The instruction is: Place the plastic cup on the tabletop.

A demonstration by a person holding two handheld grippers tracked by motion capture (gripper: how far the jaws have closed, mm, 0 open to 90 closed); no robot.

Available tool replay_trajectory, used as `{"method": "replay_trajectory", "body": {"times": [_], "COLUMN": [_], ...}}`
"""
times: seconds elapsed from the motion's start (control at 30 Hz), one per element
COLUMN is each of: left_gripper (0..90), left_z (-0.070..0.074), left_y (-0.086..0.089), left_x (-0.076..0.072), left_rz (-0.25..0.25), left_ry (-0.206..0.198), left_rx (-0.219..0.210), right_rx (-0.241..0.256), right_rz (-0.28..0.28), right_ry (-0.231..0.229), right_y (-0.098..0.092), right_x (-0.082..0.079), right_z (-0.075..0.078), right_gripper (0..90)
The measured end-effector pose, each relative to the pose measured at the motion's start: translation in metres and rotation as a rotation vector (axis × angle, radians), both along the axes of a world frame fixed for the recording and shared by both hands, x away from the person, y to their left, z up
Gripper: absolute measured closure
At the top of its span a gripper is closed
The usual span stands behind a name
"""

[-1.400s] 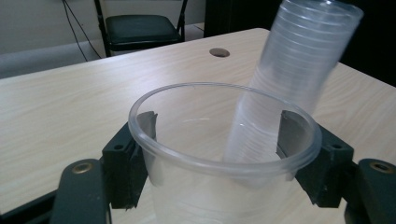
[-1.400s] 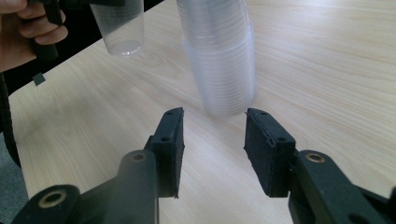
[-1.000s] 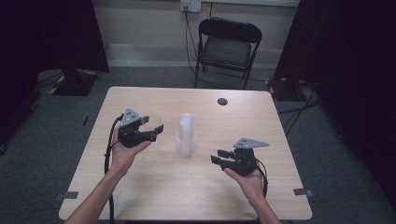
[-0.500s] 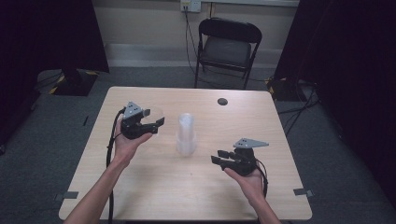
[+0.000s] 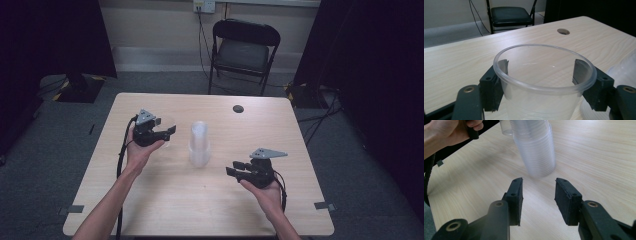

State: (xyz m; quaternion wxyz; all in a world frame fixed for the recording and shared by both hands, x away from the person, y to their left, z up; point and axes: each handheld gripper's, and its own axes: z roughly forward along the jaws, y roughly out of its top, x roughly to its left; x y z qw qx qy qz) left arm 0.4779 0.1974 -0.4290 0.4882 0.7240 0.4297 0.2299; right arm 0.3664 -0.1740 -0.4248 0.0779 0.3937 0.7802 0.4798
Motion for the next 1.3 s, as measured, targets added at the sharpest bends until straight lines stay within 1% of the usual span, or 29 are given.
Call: {"method": "replay_trajectory", "body": {"times": [0.27, 0.3, 0.37, 0.4, 0.43, 0.47, 0.5, 0.57, 0.63, 0.67, 0.73, 0.77, 0.8, 0.83, 0.87, 0.93, 0.97, 1.07, 1.1, 1.2, 1.23, 1.27, 1.3], "left_gripper": [28.4, 28.2, 27.7, 27.6, 27.6, 27.6, 27.6, 27.6, 27.4, 27.0, 25.7, 23.5, 22.8, 23.3, 23.8, 24.1, 24.0, 24.0, 24.0, 23.8, 23.6, 23.0, 22.2], "left_z": [-0.011, -0.013, -0.016, -0.016, -0.018, -0.02, -0.022, -0.026, -0.029, -0.029, -0.03, -0.03, -0.03, -0.031, -0.031, -0.032, -0.033, -0.032, -0.032, -0.032, -0.033, -0.033, -0.034], "left_y": [-0.004, -0.005, -0.005, -0.005, -0.005, -0.005, -0.004, -0.003, -0.002, -0.002, 0.0, 0.0, 0.0, -0.002, -0.001, -0.001, 0.0, 0.001, 0.001, 0.0, 0.0, 0.0, 0.0], "left_x": [0.007, 0.008, 0.009, 0.009, 0.008, 0.008, 0.008, 0.007, 0.006, 0.006, 0.005, 0.004, 0.002, 0.0, -0.001, -0.002, -0.002, -0.005, -0.006, -0.007, -0.008, -0.007, -0.007], "left_rz": [0.004, 0.005, 0.005, 0.005, 0.012, 0.012, 0.007, 0.011, 0.011, 0.009, 0.013, 0.021, 0.018, 0.017, 0.011, 0.019, 0.019, 0.011, 0.006, -0.001, -0.001, -0.008, -0.008], "left_ry": [0.028, 0.034, 0.051, 0.051, 0.041, 0.04, 0.047, 0.056, 0.06, 0.07, 0.088, 0.091, 0.08, 0.073, 0.073, 0.074, 0.082, 0.083, 0.081, 0.075, 0.074, 0.078, 0.084], "left_rx": [0.008, 0.024, 0.032, 0.032, 0.024, 0.018, 0.015, 0.031, 0.028, 0.03, 0.004, -0.007, 0.012, 0.019, 0.04, 0.033, 0.031, 0.045, 0.059, 0.063, 0.057, 0.066, 0.054], "right_rx": [0.001, 0.002, 0.004, 0.004, 0.004, 0.003, 0.003, 0.001, 0.0, -0.001, -0.002, -0.003, -0.004, -0.004, -0.004, -0.003, -0.001, 0.0, 0.001, 0.001, 0.003, 0.003, 0.003], "right_rz": [0.001, 0.001, 0.001, 0.001, 0.002, 0.001, 0.0, 0.0, -0.004, -0.004, -0.004, -0.003, -0.003, -0.003, -0.004, -0.005, -0.007, -0.004, -0.004, -0.004, -0.006, -0.006, -0.008], "right_ry": [-0.002, -0.003, -0.003, -0.003, -0.003, -0.003, -0.003, -0.002, 0.001, 0.0, 0.003, 0.002, 0.001, 0.0, 0.001, 0.001, 0.001, 0.002, 0.002, 0.002, 0.002, 0.0, 0.001], "right_y": [-0.001, -0.001, -0.001, -0.001, -0.001, -0.001, -0.001, -0.001, -0.001, -0.001, 0.0, 0.0, 0.0, 0.0, 0.0, 0.0, -0.001, -0.001, 0.0, 0.0, -0.001, -0.001, -0.001], "right_x": [0.0, 0.0, 0.0, 0.0, 0.0, 0.0, 0.0, 0.0, 0.001, 0.001, 0.001, 0.001, 0.001, 0.001, 0.001, 0.001, 0.001, 0.001, 0.001, 0.001, 0.001, 0.0, 0.0], "right_z": [0.0, 0.0, 0.0, 0.0, 0.0, 0.0, 0.0, 0.0, -0.001, -0.001, -0.001, -0.001, -0.001, -0.001, -0.001, -0.001, -0.001, -0.001, -0.001, -0.001, 0.0, 0.0, 0.0], "right_gripper": [58.8, 58.5, 58.4, 58.4, 58.4, 58.3, 58.3, 58.2, 58.0, 58.0, 58.1, 58.0, 58.0, 57.9, 58.0, 57.9, 58.0, 57.9, 57.9, 57.9, 57.8, 57.8, 57.8]}}
